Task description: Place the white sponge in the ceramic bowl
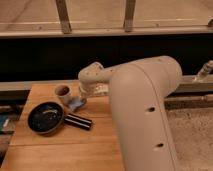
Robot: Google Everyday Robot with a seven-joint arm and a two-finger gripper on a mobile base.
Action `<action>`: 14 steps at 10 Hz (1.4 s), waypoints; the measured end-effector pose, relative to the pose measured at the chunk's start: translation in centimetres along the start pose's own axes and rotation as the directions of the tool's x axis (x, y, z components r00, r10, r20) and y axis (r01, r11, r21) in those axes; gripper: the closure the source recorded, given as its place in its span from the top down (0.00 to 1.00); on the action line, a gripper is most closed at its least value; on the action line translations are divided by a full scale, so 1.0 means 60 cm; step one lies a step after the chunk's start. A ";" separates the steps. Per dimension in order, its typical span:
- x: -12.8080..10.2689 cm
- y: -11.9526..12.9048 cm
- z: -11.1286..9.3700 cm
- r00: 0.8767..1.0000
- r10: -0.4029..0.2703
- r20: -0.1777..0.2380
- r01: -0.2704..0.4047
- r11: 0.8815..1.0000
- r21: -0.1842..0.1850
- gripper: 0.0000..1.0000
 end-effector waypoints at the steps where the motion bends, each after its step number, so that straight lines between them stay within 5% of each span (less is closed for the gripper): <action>1: 0.000 -0.009 -0.015 1.000 0.011 0.012 -0.011 1.000 0.020 0.00; 4: 0.009 -0.038 -0.063 0.997 0.057 0.048 -0.060 0.996 0.062 0.00; 7: 0.011 -0.036 -0.099 0.995 0.074 0.070 -0.078 0.995 0.058 0.00; 14: -0.018 0.086 -0.099 0.998 -0.058 0.028 0.060 0.996 -0.073 0.00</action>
